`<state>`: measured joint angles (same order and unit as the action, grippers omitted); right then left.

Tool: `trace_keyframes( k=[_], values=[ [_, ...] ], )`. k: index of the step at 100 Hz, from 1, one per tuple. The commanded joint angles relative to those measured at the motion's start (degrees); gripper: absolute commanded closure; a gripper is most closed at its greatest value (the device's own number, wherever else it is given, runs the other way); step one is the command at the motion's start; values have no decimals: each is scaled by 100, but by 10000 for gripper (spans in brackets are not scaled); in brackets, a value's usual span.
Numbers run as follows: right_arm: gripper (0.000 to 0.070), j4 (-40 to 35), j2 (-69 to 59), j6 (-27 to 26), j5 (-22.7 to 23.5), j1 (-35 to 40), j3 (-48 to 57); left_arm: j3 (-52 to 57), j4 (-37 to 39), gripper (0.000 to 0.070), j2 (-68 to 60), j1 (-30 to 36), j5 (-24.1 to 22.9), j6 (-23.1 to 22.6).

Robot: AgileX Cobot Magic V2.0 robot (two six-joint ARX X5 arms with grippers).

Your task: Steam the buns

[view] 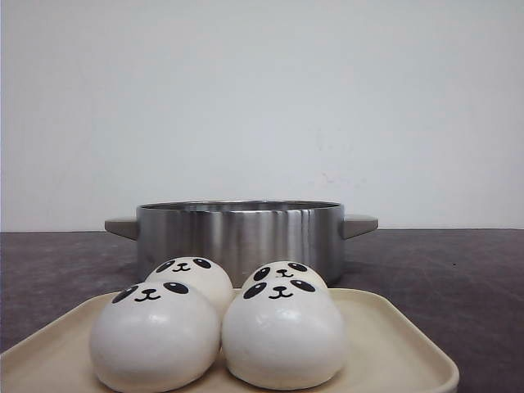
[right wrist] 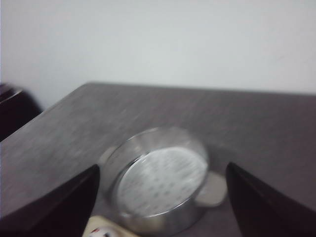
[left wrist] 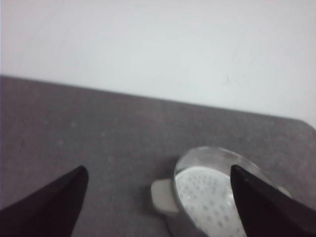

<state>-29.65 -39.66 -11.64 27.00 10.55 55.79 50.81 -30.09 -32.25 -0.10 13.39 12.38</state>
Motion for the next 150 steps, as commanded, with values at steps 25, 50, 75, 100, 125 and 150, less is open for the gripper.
trace_keyframes(
  k=[25, 50, 75, 100, 125, 150],
  values=[
    [189, -83, -1836, -863, -1237, 2417, 293, 57, -39, 133, -186, 378, 15, 269],
    [224, -107, -3709, -1652, -1528, 3314, 295, 57, -302, 133, -179, 678, 15, 267],
    [224, 83, -5272, -1869, -1600, 3346, 295, 57, -352, 134, -179, 1091, 15, 267],
    [226, 590, -6057, -2111, -1856, 3340, 297, 57, -363, 134, -181, 1508, 15, 267],
    [698, 483, -6205, -2205, -2017, 3368, 299, 57, -391, 134, -181, 1779, 11, 267],
    [698, 260, -5547, -2199, -1967, 3436, 560, 57, -385, 143, -179, 1818, -4, 267]
  ],
)
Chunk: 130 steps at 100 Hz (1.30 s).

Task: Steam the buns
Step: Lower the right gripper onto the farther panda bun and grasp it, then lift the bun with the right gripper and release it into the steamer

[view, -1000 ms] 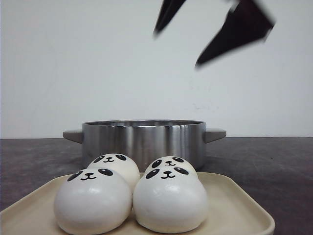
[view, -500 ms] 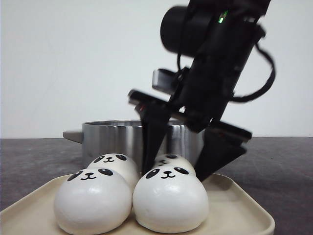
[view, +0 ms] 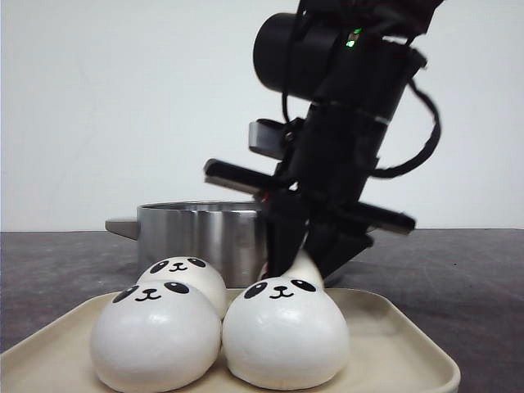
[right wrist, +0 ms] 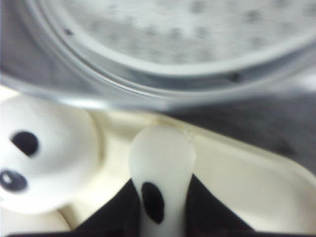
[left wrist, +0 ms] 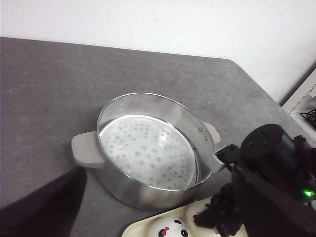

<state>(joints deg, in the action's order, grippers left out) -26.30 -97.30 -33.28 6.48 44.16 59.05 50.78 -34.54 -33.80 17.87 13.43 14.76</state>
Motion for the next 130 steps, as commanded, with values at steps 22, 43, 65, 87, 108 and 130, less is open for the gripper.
trace_keyframes(
  k=[22, 43, 65, 87, 108, 130],
  values=[
    [698, -313, 1189, 356, -175, 212, 1088, 59, 72, 143, -26, 22, -7, 28],
    [698, -223, 1073, 1283, -911, -214, 2577, 59, 105, 143, -26, 22, -9, 28],
    [698, -160, 81, 1598, -793, -916, 3285, 59, 111, 143, -72, 20, -7, 28],
    [698, -72, -1137, 1598, -457, -1115, 3285, 59, 109, 143, -101, 20, -7, 28],
    [697, 192, -1939, 1602, -509, -1108, 3285, 59, 105, 143, -107, 20, -7, 28],
    [302, 278, -2057, 1591, -695, -1108, 3285, 59, 61, 143, -107, 22, -7, 31]
  ],
)
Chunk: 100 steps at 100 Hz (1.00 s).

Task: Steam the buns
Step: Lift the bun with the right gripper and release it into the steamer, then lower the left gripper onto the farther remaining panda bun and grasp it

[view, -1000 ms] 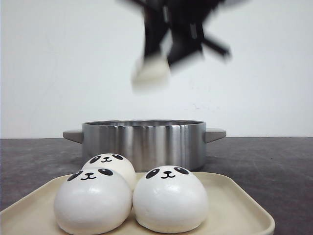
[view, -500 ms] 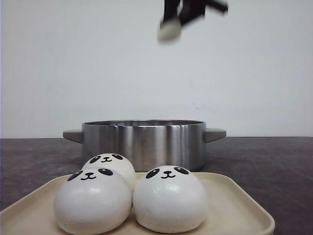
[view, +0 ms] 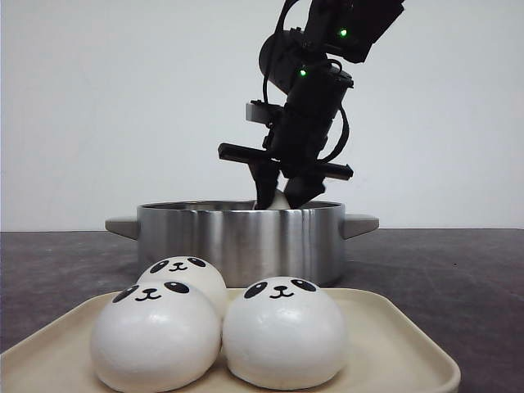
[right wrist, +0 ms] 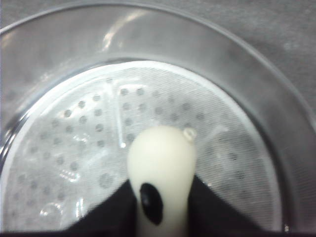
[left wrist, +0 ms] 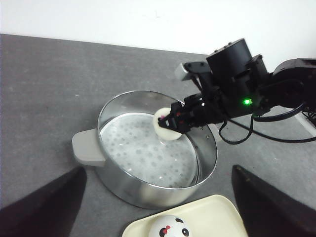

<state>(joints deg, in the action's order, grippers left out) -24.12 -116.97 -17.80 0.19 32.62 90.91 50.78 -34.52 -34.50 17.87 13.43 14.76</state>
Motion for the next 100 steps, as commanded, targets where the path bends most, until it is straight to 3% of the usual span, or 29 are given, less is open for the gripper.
trace_keyframes(
  k=[1, 40, 58, 60, 63, 70, 71, 83, 100],
  values=[
    [292, 57, -90, 44, -68, 46, 98, 59, 59, 143, -37, 20, -7, 28],
    [255, -234, -2, 44, -173, -74, 361, 59, 39, 143, -98, 22, -7, 28],
    [255, -1005, 22, 94, -166, -177, 1259, 59, -90, 143, -247, 22, 0, 42],
    [272, -1154, 22, 118, -170, -175, 1390, 59, -105, 143, -275, 22, 13, 66],
    [350, -1408, 24, 199, -173, -175, 1598, 59, -116, 143, -326, 22, 24, 120],
    [688, -2090, 116, 417, -214, -170, 2050, 59, -116, 143, -498, 44, 162, 140],
    [700, -2155, 138, 448, -223, -166, 2100, 59, -116, 143, -531, 52, 188, 140],
    [684, -2531, 686, 546, -452, -17, 2337, 59, -105, 143, -1056, 293, 511, 321],
    [684, -2680, 1926, 662, -503, 378, 2337, 59, -90, 143, -2129, 988, 529, 570]
  ],
)
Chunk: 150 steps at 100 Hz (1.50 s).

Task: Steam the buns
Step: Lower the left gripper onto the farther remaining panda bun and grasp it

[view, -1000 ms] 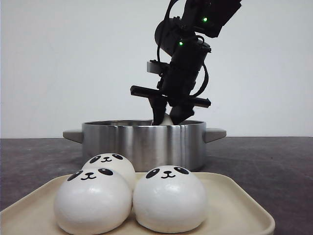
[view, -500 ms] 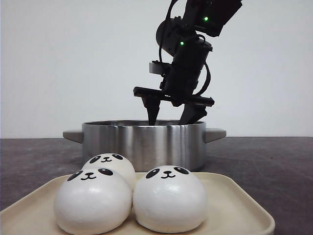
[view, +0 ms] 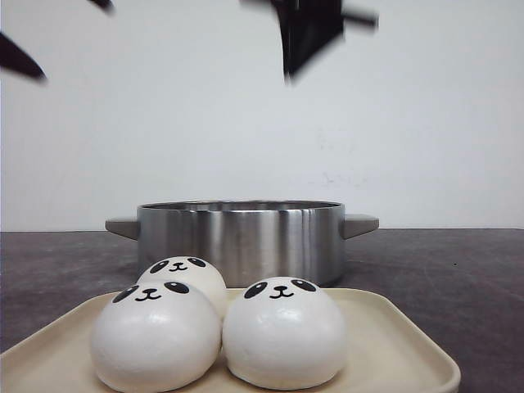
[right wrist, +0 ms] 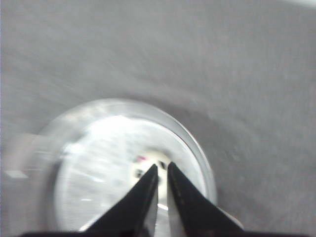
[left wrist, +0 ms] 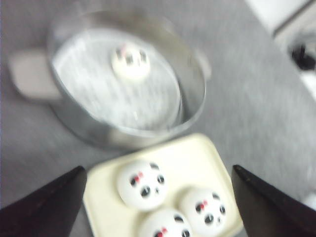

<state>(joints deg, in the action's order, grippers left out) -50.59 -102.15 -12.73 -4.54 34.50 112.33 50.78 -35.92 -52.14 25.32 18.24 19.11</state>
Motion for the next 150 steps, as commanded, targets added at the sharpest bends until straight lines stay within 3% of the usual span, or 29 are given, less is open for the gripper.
trace_keyframes(
  k=[1, 37, 65, 92, 96, 103, 116, 150],
  values=[
    [684, -42, 518, 162, -35, 221, 195, 59, 61, 143, -433, 286, 46, 136],
    [686, -238, 2450, 238, -568, 1115, 195, 118, 492, 142, -2520, 1008, -501, 323],
    [686, -785, 2861, 219, -940, 1182, 195, 125, 780, 142, -3567, 1270, -525, 415],
    [687, -1047, 2887, 149, -938, 1185, 195, 125, 1165, 153, -3840, 1440, -1067, 750],
    [686, -1064, 2887, 136, -922, 1185, 195, 125, 1163, 194, -3840, 1453, -1185, 750],
    [687, -1084, 2887, 131, -911, 1185, 195, 125, 1132, 337, -3840, 1456, -1274, 748],
    [686, -1141, 2887, 116, -905, 1185, 195, 125, 1117, 694, -3840, 1456, -1290, 715],
    [687, -1307, 2887, 116, -907, 1187, 195, 328, 616, 697, -3515, 1585, -1255, 278]
  ],
)
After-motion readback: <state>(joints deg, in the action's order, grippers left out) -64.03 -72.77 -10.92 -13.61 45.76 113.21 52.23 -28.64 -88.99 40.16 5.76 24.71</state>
